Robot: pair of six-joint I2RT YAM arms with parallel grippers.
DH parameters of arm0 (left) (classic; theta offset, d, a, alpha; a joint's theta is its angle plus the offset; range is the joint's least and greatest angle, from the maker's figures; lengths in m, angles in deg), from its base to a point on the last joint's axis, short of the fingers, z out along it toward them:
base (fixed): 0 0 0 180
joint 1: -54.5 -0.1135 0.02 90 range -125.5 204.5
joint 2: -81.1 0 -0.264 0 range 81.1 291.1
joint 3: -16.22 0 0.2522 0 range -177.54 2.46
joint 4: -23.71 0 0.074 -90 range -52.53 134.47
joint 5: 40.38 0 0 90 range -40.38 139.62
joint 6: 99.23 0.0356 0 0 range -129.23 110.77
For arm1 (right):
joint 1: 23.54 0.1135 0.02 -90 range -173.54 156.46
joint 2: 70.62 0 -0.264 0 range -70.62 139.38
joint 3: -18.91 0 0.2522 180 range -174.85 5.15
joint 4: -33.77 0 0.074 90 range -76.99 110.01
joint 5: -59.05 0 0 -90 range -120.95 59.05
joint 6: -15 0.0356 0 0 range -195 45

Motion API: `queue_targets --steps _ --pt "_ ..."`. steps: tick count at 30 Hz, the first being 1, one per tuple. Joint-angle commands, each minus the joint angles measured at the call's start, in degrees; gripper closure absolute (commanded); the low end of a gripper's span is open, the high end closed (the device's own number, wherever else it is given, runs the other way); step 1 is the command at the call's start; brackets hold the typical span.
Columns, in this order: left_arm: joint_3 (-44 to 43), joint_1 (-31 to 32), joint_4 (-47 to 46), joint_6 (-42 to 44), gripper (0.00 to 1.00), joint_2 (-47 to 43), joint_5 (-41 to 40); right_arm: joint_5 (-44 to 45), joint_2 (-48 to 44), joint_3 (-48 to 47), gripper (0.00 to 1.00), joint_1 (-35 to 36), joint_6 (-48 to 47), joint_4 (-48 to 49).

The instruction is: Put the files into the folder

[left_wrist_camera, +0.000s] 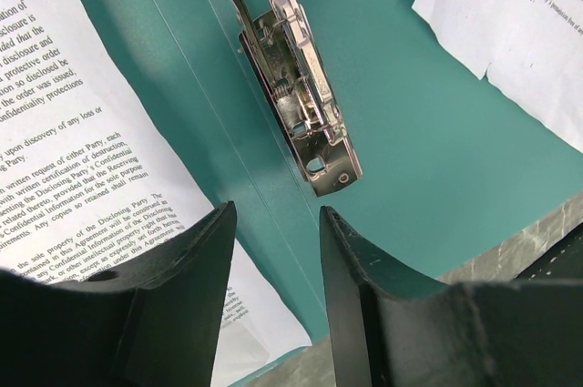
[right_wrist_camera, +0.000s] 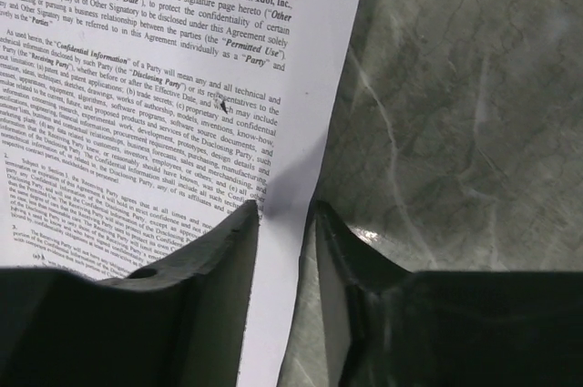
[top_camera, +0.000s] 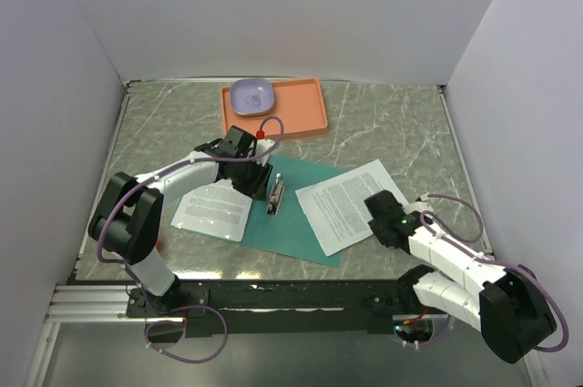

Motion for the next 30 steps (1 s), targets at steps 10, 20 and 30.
queue_targets --steps 10,20,30 --pt "-1.3 0.3 0.6 1.4 0.53 -1.2 1.3 1.0 -5.0 1.1 1.00 -0.1 -1.7 2.7" --pt "-2.1 0.2 0.4 1.4 0.53 -0.5 0.8 -6.9 -11.0 0.4 1.00 0.0 -14.3 7.6" --pt "-6.2 0.2 1.5 0.9 0.54 2.2 1.3 -16.6 -12.1 -1.7 1.00 1.0 -32.5 12.0"
